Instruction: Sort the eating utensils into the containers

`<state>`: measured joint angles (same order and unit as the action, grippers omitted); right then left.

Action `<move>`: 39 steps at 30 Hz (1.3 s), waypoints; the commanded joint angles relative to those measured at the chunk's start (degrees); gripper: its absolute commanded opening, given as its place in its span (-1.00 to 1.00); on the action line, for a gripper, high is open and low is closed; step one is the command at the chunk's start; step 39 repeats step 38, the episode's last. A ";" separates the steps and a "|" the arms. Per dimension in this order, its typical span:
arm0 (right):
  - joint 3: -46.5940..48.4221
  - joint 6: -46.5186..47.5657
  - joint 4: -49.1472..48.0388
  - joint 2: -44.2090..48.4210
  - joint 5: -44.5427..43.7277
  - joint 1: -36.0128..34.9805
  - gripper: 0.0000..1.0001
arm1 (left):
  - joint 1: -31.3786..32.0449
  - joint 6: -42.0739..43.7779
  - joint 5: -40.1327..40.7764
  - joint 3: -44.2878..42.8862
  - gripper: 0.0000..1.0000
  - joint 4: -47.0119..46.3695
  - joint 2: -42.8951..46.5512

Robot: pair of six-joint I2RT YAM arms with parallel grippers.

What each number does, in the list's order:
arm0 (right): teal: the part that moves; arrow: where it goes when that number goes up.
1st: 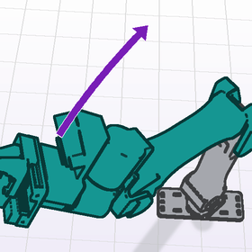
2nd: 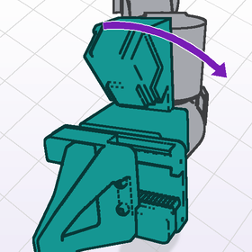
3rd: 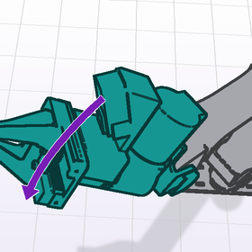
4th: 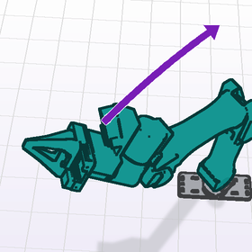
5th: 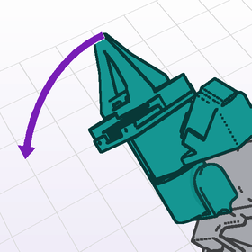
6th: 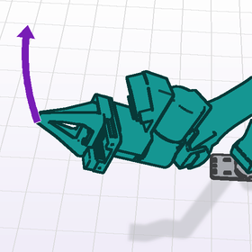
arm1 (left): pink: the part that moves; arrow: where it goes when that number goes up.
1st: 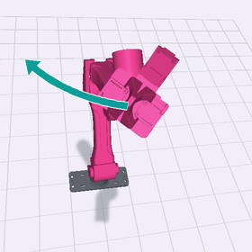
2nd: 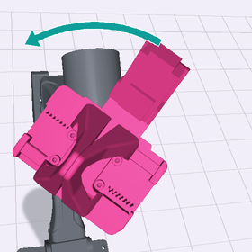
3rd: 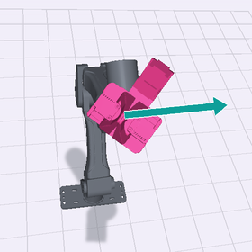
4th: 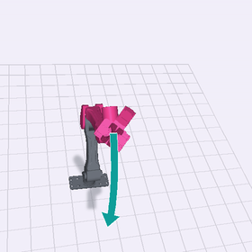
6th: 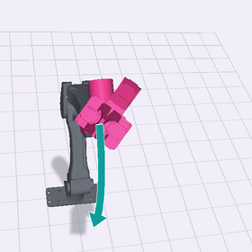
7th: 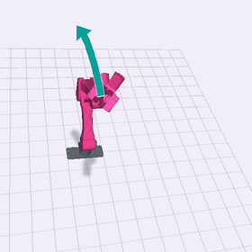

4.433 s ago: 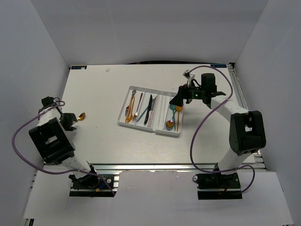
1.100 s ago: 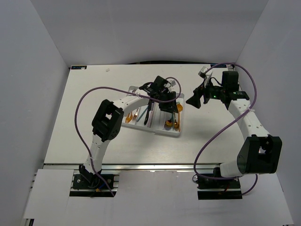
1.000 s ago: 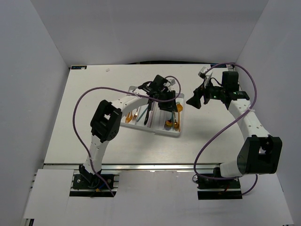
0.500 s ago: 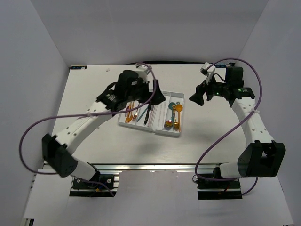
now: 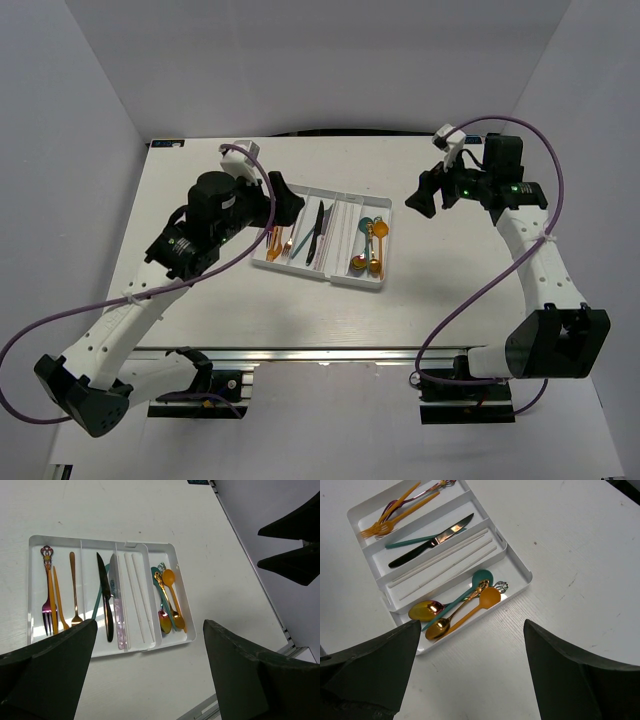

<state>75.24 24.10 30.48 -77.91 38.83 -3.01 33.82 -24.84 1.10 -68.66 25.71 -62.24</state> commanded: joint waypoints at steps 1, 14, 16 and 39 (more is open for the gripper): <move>2.37 -6.49 -1.11 2.32 -3.30 0.37 0.79 | -0.34 0.32 2.15 0.72 0.96 0.65 1.77; 0.08 -12.41 -4.37 4.60 -16.50 0.37 0.79 | -0.34 -1.61 1.71 2.13 0.96 0.65 4.40; -0.71 -12.58 -4.99 5.66 -16.77 0.37 0.79 | -0.34 -2.05 1.62 2.65 0.96 0.74 5.02; -4.22 -11.28 -4.81 7.50 -14.41 0.37 0.79 | -0.34 -3.90 2.06 5.56 0.96 1.71 9.50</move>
